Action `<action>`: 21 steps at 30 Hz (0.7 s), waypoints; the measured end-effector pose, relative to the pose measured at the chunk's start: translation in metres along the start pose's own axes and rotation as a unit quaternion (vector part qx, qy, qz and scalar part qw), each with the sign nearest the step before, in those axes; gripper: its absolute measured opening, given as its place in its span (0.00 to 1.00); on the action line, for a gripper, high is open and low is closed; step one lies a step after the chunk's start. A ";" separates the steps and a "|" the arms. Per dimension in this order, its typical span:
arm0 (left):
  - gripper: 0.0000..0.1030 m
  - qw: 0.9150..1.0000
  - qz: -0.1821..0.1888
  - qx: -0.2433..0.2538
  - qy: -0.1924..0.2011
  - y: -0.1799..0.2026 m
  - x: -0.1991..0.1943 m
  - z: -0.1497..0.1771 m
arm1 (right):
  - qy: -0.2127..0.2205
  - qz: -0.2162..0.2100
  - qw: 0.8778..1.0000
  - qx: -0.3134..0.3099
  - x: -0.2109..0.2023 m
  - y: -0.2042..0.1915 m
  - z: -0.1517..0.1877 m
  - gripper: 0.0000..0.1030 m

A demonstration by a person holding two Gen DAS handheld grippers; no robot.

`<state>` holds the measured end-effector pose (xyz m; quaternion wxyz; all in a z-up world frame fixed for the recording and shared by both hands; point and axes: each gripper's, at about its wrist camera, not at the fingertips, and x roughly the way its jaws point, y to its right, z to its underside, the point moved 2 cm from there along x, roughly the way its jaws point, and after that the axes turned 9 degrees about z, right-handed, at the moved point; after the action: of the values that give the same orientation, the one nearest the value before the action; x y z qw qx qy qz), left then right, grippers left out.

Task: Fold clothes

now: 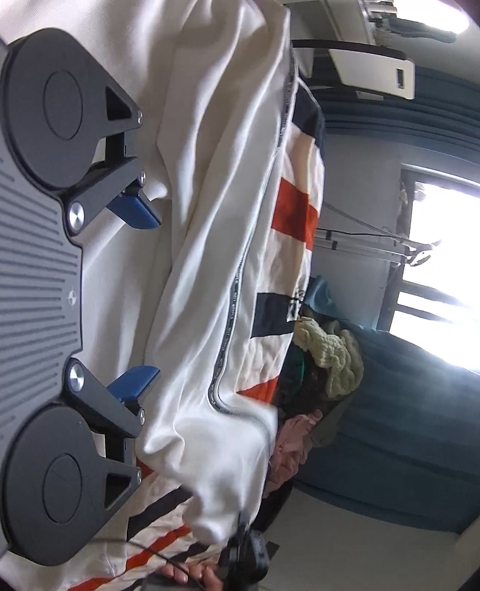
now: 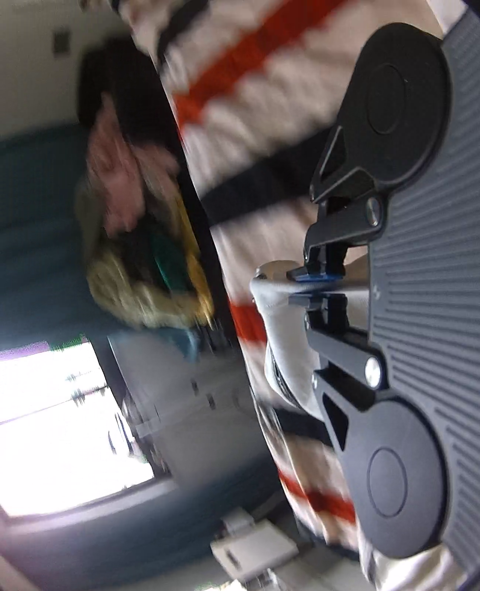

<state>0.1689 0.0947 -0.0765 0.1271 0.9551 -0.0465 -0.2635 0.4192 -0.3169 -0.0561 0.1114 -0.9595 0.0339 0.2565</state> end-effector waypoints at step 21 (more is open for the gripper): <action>0.82 1.000 0.001 0.013 0.000 0.006 -0.005 0.006 | -0.117 0.003 0.939 0.323 -0.025 0.103 0.144 0.61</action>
<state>0.1610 0.0879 -0.0775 0.1146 0.9566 -0.0507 -0.2630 0.3147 -0.3837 -0.1851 0.4178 -0.8349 0.1043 0.3429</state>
